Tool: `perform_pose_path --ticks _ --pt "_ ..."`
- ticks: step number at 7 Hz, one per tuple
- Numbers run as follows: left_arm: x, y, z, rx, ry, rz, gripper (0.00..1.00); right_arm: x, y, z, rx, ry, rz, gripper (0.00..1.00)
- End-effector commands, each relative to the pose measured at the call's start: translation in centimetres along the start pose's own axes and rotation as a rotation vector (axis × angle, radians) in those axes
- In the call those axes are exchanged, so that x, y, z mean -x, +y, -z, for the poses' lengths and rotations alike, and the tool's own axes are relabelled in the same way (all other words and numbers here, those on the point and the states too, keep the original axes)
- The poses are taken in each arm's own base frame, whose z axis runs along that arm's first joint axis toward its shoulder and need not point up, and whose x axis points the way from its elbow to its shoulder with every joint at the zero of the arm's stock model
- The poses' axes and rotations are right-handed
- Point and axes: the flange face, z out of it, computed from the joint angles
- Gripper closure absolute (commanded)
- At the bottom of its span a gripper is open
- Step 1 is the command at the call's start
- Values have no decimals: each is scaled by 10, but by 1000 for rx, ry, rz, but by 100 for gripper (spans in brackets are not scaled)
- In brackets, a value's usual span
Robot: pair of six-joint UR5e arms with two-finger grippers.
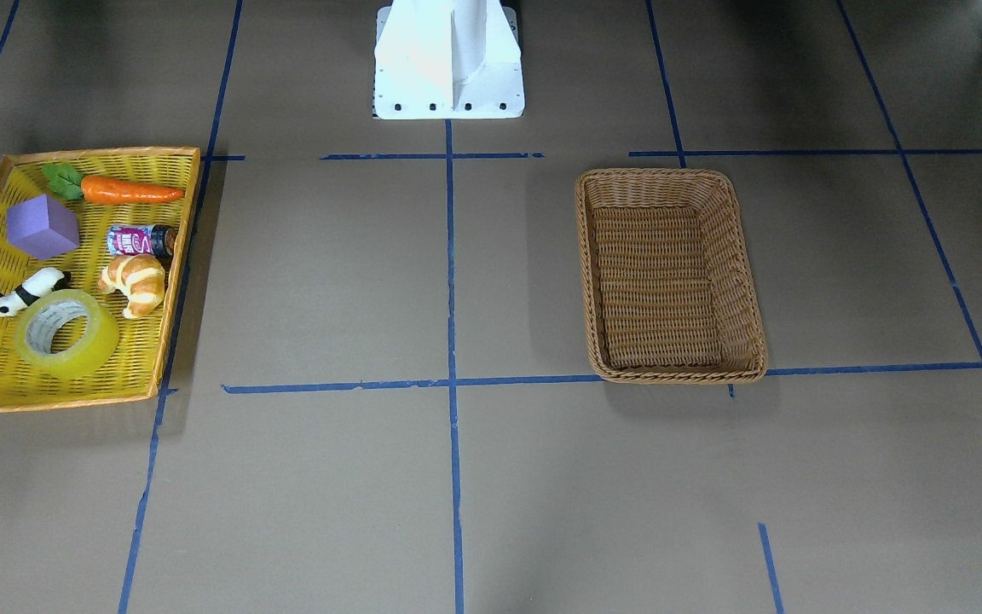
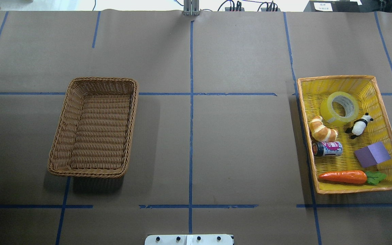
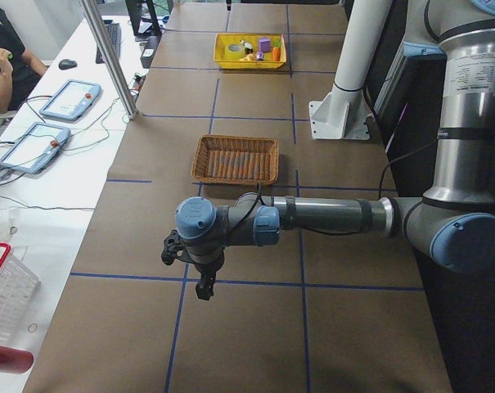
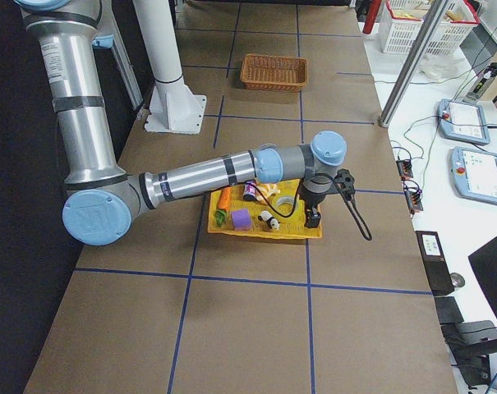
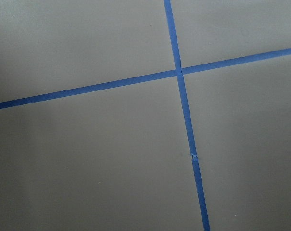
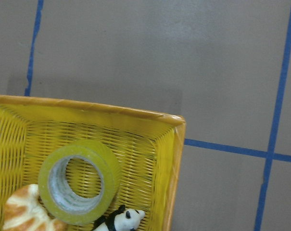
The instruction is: Move tape to another basket
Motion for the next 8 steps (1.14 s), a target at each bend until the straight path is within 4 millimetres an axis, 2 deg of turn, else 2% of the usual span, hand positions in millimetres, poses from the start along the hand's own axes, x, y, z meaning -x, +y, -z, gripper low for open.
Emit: perform_pose_path --ticks 1,3,5,6,8 --pt "-1 -1 1 -2 1 -1 0 40 -13 -20 -44 -14 -9 0" --pt "-1 -2 2 -3 -1 0 0 51 -15 -70 -53 17 33 0" --pt "-1 -2 2 -3 0 0 0 43 -14 -116 -34 31 72 0" --pt "-1 -2 2 -3 0 0 0 49 -11 -132 -7 29 84 0" --pt "-1 -2 2 -3 0 0 0 62 -6 -148 19 26 108 0"
